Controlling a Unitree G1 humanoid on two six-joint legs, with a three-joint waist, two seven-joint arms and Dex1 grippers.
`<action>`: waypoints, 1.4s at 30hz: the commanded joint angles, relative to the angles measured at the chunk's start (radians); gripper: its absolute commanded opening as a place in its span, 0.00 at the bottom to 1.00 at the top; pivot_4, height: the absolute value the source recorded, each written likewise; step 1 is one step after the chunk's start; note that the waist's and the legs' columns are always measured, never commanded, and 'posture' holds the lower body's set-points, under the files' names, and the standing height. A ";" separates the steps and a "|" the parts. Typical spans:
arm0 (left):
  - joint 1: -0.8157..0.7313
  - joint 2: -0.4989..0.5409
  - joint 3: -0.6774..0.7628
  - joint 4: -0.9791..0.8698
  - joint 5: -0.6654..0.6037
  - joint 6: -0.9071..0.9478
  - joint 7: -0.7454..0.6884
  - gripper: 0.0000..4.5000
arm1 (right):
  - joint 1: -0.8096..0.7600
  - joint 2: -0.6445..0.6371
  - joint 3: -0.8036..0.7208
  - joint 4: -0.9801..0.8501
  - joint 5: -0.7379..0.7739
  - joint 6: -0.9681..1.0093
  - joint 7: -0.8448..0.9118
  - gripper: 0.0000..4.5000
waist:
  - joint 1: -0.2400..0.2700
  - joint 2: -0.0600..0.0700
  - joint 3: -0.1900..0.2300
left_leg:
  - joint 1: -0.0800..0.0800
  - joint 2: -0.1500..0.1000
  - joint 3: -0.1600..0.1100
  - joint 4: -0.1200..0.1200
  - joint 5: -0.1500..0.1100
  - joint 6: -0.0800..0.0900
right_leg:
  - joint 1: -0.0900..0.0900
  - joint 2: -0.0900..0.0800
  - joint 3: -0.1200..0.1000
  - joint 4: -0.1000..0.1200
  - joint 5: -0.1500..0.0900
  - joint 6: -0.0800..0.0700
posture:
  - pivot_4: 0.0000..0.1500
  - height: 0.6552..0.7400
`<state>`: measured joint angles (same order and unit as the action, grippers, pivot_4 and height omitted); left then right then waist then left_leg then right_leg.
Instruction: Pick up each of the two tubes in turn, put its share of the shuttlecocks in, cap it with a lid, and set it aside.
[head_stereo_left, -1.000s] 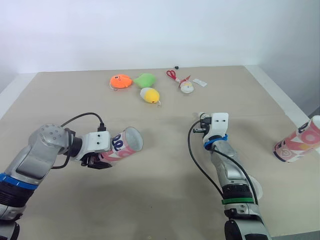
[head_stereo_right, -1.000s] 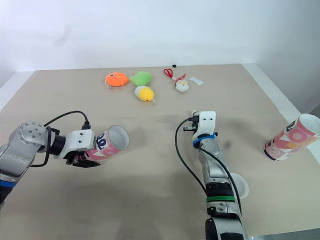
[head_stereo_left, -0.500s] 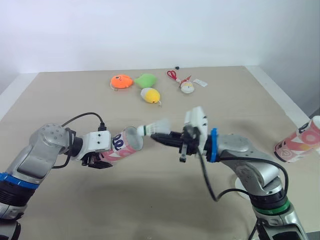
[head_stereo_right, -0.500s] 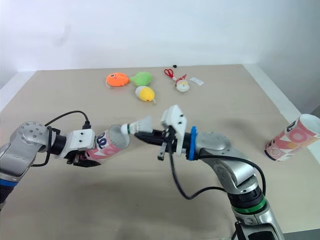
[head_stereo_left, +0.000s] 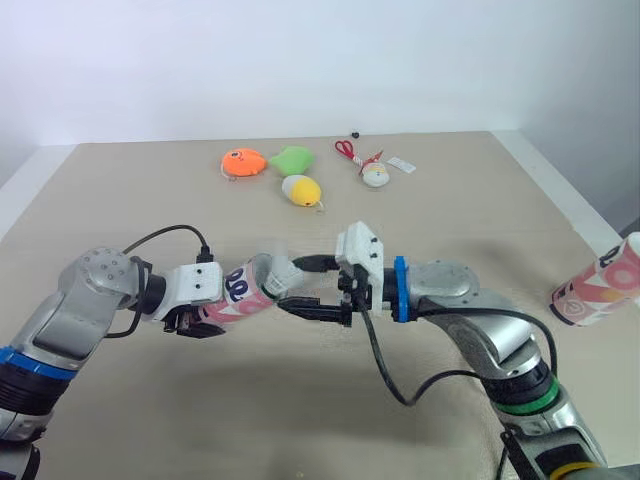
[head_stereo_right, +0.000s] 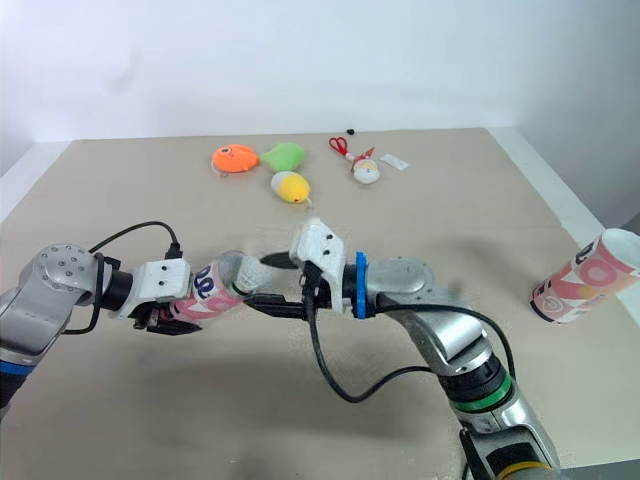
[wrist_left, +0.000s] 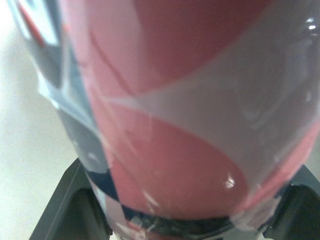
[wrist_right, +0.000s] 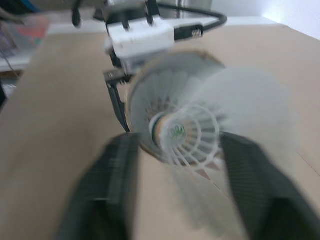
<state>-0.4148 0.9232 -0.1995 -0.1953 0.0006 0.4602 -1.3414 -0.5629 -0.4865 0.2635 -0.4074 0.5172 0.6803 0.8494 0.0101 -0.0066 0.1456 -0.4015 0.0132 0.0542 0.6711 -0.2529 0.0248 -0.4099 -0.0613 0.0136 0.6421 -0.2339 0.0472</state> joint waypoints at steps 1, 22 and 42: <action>0.029 -0.021 -0.075 0.005 -0.001 0.011 -0.004 0.64 | -0.089 -0.022 -0.095 -0.006 0.095 0.054 0.045 0.64 | 0.000 0.000 0.000 | 0.000 0.000 0.000 0.000 0.000 0.000 | 0.000 0.000 0.000 0.000 0.000 0.000 | 1.00 1.00; 0.031 -0.037 -0.079 -0.017 -0.002 0.038 0.011 0.64 | -0.418 0.228 0.400 0.516 -0.435 -0.344 0.254 0.01 | 0.000 0.000 0.000 | 0.000 -0.001 -0.001 0.000 0.000 0.000 | 0.000 0.000 -0.001 0.001 0.000 -0.002 | 1.00 1.00; 0.027 -0.133 -0.013 -0.071 -0.097 0.044 0.056 0.64 | -0.264 -0.075 -0.053 0.138 -0.092 -0.007 0.372 0.01 | 0.012 0.000 0.000 | 0.000 -0.010 -0.004 0.000 0.000 0.001 | 0.002 -0.014 -0.008 0.002 -0.001 -0.002 | 1.00 1.00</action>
<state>-0.3948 0.8318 -0.1783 -0.2374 -0.0342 0.5089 -1.2890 -0.8327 -0.5339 0.2818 -0.2185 0.3651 0.6325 1.2182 0.0222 -0.0067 0.1459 -0.4040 0.0030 0.0503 0.6714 -0.2529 0.0259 -0.4084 -0.0754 0.0054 0.6436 -0.2344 0.0454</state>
